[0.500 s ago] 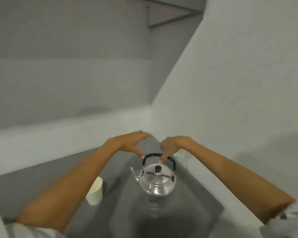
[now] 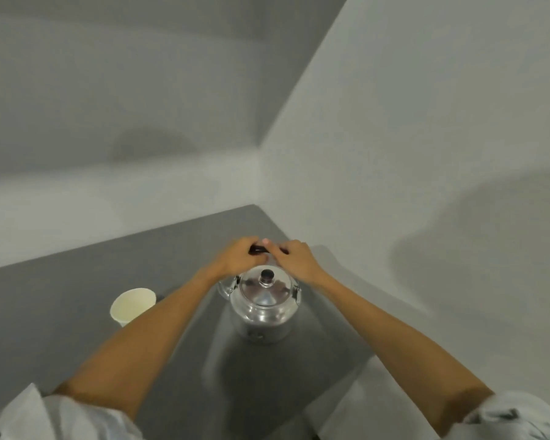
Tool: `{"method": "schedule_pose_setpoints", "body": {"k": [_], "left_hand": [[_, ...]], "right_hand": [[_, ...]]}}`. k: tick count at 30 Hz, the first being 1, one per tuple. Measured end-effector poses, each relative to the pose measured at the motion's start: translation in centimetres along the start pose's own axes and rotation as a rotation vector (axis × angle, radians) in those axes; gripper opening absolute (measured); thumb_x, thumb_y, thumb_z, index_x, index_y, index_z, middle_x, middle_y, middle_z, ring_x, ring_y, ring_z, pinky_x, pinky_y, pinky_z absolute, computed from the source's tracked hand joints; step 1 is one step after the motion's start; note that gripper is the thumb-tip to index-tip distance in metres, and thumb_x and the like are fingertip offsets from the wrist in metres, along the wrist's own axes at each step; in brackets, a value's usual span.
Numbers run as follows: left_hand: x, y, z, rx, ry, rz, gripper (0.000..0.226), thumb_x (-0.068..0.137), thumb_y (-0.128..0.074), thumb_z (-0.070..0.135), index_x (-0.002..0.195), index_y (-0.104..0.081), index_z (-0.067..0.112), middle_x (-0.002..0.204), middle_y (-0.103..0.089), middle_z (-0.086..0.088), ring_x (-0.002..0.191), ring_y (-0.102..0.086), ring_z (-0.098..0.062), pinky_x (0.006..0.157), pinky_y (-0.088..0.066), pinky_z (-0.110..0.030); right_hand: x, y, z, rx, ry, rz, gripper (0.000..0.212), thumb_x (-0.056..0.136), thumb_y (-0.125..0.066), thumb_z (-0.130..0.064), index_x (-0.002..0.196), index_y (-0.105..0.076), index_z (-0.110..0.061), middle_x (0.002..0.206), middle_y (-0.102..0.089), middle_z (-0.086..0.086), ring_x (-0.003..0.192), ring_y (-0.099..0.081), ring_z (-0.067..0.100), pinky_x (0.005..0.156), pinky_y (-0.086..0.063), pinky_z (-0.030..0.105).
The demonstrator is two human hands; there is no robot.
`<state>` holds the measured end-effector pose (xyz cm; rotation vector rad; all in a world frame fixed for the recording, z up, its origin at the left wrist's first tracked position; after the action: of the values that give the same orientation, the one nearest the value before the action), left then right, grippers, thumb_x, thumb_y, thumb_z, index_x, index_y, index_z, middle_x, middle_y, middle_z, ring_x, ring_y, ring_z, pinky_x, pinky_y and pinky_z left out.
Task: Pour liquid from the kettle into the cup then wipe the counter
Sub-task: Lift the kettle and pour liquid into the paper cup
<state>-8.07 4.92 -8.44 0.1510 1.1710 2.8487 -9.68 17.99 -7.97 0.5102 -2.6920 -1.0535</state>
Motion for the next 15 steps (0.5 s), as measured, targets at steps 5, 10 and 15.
{"method": "schedule_pose_setpoints", "body": {"k": [5,10,15], "left_hand": [[-0.3,-0.2,-0.2,-0.082,0.022,0.067,0.003,0.081,-0.067,0.019,0.078,-0.067,0.017,0.054,-0.054,0.012,0.046,-0.048,0.005,0.050,-0.038,-0.009],[-1.3,0.7,0.3,-0.098,0.024,0.106,0.004,0.082,-0.065,0.016,0.083,-0.068,0.013,0.059,-0.057,0.006,0.052,-0.048,-0.002,0.050,-0.039,-0.009],[-2.0,4.3,2.0,-0.063,0.019,0.183,0.012,0.082,-0.062,0.012,0.072,-0.067,0.018,0.050,-0.049,0.010,0.039,-0.045,0.002,0.045,-0.034,-0.011]], "right_hand": [[0.2,-0.3,0.2,0.046,-0.073,0.161,0.066,0.080,-0.058,-0.062,0.041,-0.023,-0.021,0.039,-0.021,-0.007,0.040,-0.021,0.013,0.046,-0.021,0.030],[0.6,-0.4,-0.6,0.057,-0.112,0.206,0.066,0.076,-0.061,-0.062,0.038,-0.027,-0.022,0.036,-0.024,-0.009,0.036,-0.023,0.011,0.043,-0.022,0.028],[1.8,1.1,-4.3,0.058,-0.003,0.209,0.063,0.077,-0.062,-0.058,0.036,-0.031,-0.022,0.030,-0.026,-0.010,0.032,-0.024,0.009,0.042,-0.024,0.026]]}}
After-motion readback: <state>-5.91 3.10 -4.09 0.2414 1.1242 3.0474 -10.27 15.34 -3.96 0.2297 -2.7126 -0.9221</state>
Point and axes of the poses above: each hand's wrist, its own x-axis towards the middle knuckle, its own y-axis out of the back of the hand, z = x × y, the point moved 6 cm from there along x, towards the middle knuckle
